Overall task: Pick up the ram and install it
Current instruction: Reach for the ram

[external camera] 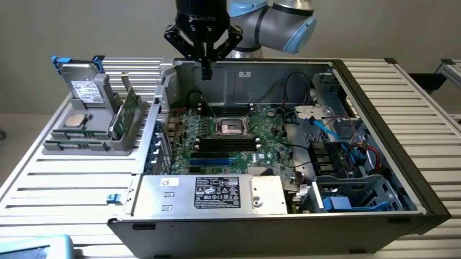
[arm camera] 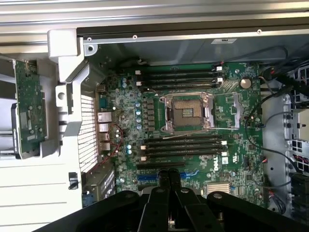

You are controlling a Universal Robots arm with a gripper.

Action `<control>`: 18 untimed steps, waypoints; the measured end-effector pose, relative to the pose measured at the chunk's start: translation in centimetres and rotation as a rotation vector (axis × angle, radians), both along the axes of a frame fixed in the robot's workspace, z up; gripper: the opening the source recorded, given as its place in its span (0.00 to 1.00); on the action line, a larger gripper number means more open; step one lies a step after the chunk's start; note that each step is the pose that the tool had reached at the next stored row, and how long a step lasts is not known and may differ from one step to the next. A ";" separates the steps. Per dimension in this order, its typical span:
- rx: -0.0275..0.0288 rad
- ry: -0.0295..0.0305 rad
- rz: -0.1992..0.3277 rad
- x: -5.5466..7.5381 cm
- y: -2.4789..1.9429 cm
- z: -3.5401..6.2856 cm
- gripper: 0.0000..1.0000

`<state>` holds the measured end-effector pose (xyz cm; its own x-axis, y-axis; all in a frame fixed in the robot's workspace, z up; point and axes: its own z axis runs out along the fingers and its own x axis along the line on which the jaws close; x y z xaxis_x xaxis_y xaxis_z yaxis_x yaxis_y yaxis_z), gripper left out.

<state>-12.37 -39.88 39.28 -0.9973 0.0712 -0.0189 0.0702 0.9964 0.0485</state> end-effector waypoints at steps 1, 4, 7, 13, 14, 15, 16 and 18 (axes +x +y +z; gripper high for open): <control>0.0002 0.0000 0.000 -0.3 0.00 -0.01 0.11; 0.0003 -0.0002 0.000 -1.6 0.00 -0.01 0.11; 0.0003 -0.0002 0.000 -2.9 0.00 -0.02 0.11; 0.0003 -0.0002 0.000 -5.7 0.00 -0.03 0.11; 0.0002 -0.0002 0.000 -6.1 0.00 -0.03 0.11; 0.0003 -0.0002 0.000 -6.6 0.00 -0.04 0.11; 0.0003 -0.0002 0.000 -7.0 0.00 -0.04 0.11; 0.0003 -0.0002 0.000 -7.9 0.00 -0.05 0.11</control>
